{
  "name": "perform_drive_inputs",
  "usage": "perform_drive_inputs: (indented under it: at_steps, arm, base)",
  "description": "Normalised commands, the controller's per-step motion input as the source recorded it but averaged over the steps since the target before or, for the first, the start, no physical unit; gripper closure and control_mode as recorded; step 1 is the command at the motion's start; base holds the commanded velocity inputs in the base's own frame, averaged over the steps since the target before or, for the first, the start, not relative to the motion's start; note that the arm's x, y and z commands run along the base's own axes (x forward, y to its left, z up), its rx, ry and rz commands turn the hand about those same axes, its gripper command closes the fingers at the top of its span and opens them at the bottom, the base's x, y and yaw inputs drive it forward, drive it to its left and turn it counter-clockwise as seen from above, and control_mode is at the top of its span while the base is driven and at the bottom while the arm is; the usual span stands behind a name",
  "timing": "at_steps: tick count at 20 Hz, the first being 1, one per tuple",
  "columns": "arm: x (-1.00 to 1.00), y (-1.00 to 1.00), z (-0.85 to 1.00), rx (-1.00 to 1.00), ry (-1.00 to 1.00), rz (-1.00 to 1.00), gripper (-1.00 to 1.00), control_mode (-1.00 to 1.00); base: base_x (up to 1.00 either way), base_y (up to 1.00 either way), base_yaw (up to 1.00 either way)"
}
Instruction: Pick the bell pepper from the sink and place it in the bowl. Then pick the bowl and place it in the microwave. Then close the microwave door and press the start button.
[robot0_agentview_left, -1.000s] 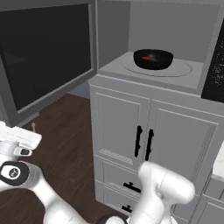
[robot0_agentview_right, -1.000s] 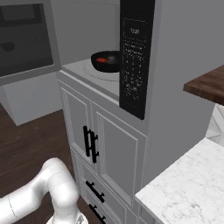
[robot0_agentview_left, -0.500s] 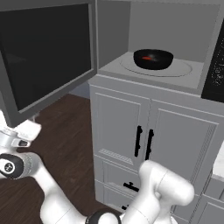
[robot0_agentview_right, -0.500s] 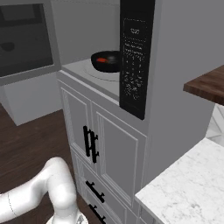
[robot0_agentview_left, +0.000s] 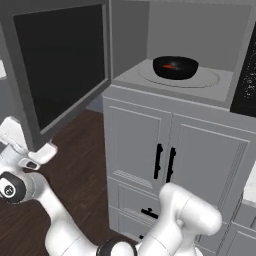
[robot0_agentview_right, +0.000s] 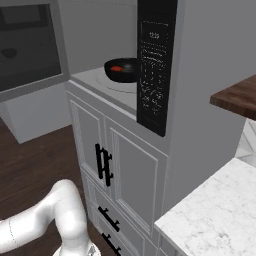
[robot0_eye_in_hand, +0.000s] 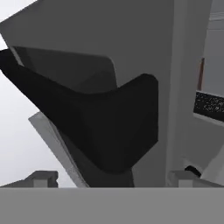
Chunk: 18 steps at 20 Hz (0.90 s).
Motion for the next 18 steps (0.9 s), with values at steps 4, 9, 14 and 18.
perform_drive_inputs:
  at_steps: [4, 9, 14, 18]
  arm:
    - [-0.02, -0.92, 0.31, 0.21, -0.19, 0.0, -1.0, -1.0]
    - [-0.09, -0.94, 0.32, 0.21, -0.19, 0.0, -1.0, -1.0]
    - [-0.13, -0.93, 0.28, 0.22, -0.09, 0.0, -1.0, -1.0]
    - [-0.03, -1.0, 0.24, 0.2, -0.01, 0.0, -1.0, -1.0]
  base:
    - [0.0, 0.0, 0.0]
    - [0.0, 0.0, 0.0]
    - [0.0, 0.0, 0.0]
    - [0.0, 0.0, 0.0]
